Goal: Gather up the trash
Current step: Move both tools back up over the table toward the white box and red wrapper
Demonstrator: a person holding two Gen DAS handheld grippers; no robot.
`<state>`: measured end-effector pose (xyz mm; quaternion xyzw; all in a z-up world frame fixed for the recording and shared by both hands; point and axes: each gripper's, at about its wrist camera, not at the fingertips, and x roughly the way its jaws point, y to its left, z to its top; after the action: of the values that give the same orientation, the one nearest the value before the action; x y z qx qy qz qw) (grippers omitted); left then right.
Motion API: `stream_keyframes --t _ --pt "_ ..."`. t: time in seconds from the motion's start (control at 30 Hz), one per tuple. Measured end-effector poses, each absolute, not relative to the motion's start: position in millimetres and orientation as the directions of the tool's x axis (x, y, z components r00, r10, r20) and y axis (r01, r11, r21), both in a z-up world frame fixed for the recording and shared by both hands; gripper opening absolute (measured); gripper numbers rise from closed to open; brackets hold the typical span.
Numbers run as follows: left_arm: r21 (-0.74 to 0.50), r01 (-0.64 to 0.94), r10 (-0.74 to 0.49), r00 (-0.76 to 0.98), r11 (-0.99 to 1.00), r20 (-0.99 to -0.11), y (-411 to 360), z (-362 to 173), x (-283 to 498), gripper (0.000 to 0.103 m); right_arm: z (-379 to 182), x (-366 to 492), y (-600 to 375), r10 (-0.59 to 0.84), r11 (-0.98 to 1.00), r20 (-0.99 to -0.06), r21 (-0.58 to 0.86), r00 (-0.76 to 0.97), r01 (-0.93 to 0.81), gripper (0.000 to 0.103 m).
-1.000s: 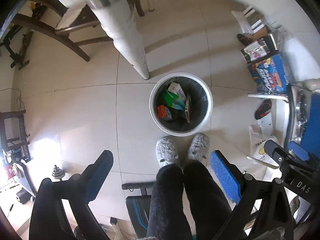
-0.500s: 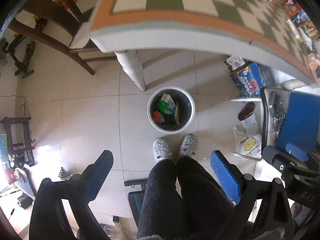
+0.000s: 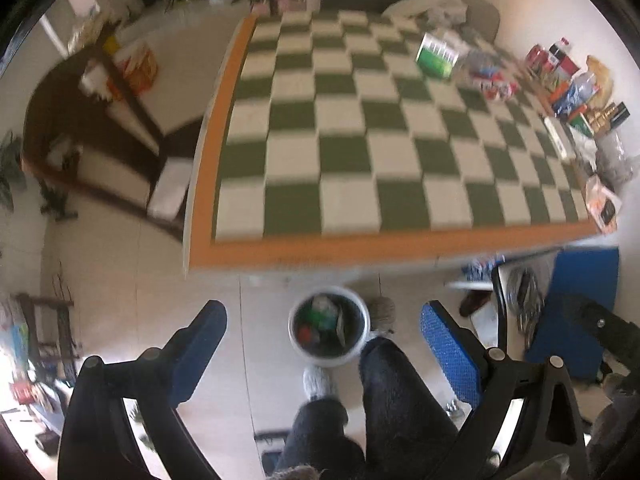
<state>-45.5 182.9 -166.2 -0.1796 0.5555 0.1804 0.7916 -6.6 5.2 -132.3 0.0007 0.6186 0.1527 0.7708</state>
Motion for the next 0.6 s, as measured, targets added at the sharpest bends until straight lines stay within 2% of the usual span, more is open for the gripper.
stream_keyframes --t 0.1,0.27,0.4,0.6 --pt "-0.051 -0.445 0.118 0.344 0.894 -0.932 182.7 -152.1 7.7 0.099 -116.8 42.6 -3.7 0.245 0.962 -0.945 0.208 0.218 -0.176 0.102" --pt "0.013 -0.286 0.129 0.391 0.958 -0.911 175.9 -135.8 135.0 0.100 -113.6 152.3 -24.2 0.265 0.964 -0.936 0.252 0.230 -0.085 0.102" --pt "0.081 -0.176 0.141 0.361 0.981 -0.922 175.5 -135.7 248.3 0.102 -131.1 251.5 -37.2 0.268 0.962 -0.941 0.272 0.207 -0.009 0.102" --pt "0.107 -0.067 0.122 0.264 0.992 -0.957 186.6 -159.4 378.4 0.102 -170.6 394.6 -36.6 0.266 0.957 -0.955 0.278 0.135 0.083 0.102"
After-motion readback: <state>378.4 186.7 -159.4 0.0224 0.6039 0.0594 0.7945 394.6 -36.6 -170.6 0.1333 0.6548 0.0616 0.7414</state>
